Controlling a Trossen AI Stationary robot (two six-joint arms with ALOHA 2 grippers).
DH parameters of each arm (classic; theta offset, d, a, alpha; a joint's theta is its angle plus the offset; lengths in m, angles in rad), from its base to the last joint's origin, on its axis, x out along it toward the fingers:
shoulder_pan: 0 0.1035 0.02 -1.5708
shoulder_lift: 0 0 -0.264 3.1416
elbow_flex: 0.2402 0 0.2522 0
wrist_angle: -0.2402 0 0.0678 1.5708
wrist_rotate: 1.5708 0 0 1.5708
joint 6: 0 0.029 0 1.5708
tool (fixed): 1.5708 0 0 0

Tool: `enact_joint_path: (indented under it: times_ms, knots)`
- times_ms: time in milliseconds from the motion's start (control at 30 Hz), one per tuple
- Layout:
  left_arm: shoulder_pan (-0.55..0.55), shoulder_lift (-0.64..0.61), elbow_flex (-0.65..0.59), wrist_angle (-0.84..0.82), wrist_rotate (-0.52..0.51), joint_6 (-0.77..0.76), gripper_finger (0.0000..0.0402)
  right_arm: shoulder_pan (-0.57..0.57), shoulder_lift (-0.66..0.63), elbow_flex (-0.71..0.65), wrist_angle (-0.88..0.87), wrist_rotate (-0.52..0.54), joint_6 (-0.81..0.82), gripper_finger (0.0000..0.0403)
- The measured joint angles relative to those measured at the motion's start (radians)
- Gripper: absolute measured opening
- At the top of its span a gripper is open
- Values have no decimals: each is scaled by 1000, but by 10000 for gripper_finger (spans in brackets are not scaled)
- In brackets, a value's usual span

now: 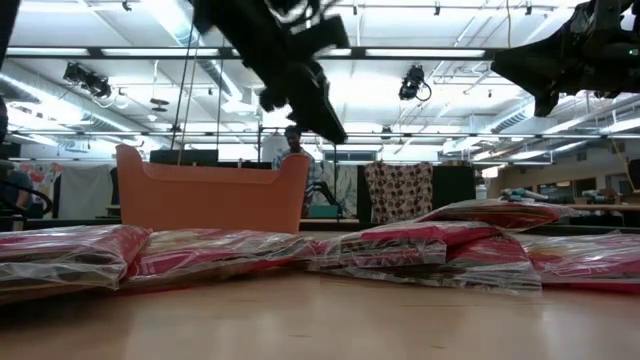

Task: Sort popcorn bags into baskets
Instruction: Put the red popcorn bag into the orange container

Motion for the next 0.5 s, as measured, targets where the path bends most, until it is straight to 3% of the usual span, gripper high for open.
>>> enact_joint_path:
  times_ms: [233, 500]
  knots:
    - [-16, 149, 87, 5, 1, 118, 112, 0, 0, 0, 1, -1, 0, 95]
    - [-104, 171, 96, -10, 28, 256, 112, 0, 0, 0, 0, 0, 0, 95]
